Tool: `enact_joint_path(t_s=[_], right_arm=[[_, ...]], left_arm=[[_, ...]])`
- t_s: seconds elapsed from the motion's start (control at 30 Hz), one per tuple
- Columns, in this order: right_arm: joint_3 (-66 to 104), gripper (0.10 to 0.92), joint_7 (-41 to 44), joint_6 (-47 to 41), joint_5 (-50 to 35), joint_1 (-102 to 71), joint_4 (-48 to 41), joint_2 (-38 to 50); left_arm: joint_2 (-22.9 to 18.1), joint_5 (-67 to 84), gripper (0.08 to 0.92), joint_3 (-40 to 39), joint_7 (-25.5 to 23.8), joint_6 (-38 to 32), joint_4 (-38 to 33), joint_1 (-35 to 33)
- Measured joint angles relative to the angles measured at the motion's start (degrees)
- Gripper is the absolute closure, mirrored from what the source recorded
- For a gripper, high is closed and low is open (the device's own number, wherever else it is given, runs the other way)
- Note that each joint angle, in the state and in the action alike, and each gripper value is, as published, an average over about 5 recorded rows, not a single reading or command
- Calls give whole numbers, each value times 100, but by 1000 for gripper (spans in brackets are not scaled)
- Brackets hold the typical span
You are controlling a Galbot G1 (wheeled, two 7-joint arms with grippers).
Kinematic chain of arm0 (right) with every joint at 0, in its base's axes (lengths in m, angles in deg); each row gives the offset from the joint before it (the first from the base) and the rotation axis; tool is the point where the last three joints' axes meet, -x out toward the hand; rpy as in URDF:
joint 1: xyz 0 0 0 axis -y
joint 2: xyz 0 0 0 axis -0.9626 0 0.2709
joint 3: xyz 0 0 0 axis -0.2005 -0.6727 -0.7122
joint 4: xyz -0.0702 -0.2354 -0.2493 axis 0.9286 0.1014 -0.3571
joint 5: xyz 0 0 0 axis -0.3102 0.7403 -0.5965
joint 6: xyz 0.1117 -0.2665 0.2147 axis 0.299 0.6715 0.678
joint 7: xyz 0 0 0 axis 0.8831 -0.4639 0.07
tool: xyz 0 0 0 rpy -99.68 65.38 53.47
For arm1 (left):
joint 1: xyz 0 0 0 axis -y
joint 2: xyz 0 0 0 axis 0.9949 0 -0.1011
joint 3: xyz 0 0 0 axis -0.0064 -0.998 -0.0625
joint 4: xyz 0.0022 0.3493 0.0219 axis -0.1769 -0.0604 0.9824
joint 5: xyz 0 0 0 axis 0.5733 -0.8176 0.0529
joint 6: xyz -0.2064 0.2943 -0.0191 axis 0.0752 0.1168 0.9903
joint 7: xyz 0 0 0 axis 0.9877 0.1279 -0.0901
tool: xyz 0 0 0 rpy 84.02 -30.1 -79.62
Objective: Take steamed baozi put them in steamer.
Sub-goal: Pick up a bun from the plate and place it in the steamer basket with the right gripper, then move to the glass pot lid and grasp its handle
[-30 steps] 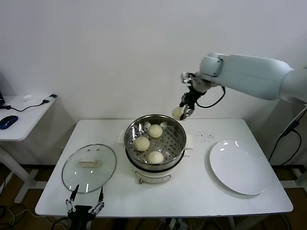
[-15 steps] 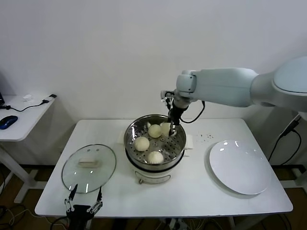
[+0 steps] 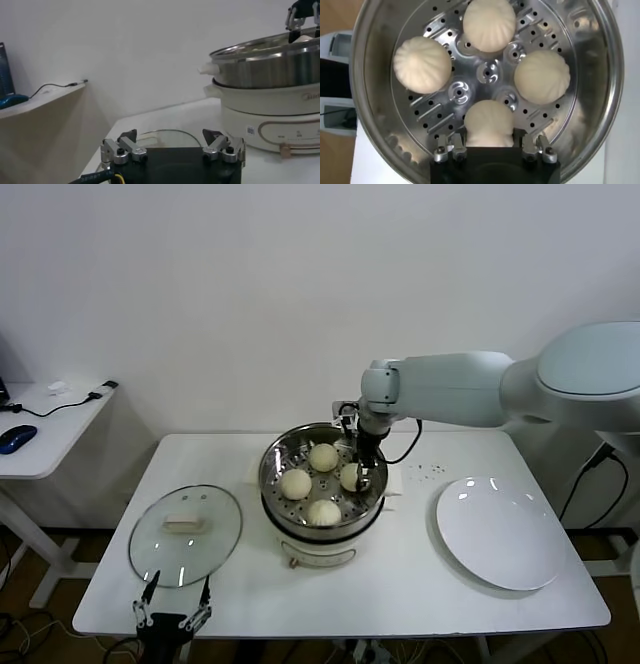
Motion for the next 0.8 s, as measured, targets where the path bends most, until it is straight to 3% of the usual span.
enact_joint_path(t_s=[0.23,0.8], right_arm=[[56,220,18,-37,-17,4,10,40],[449,203,282,509,-310,571,118,825]], left_arm=[[-4,-5,177,0,-3,10,-7,5],[-14,-64,177,13,-14,65,-124,48]])
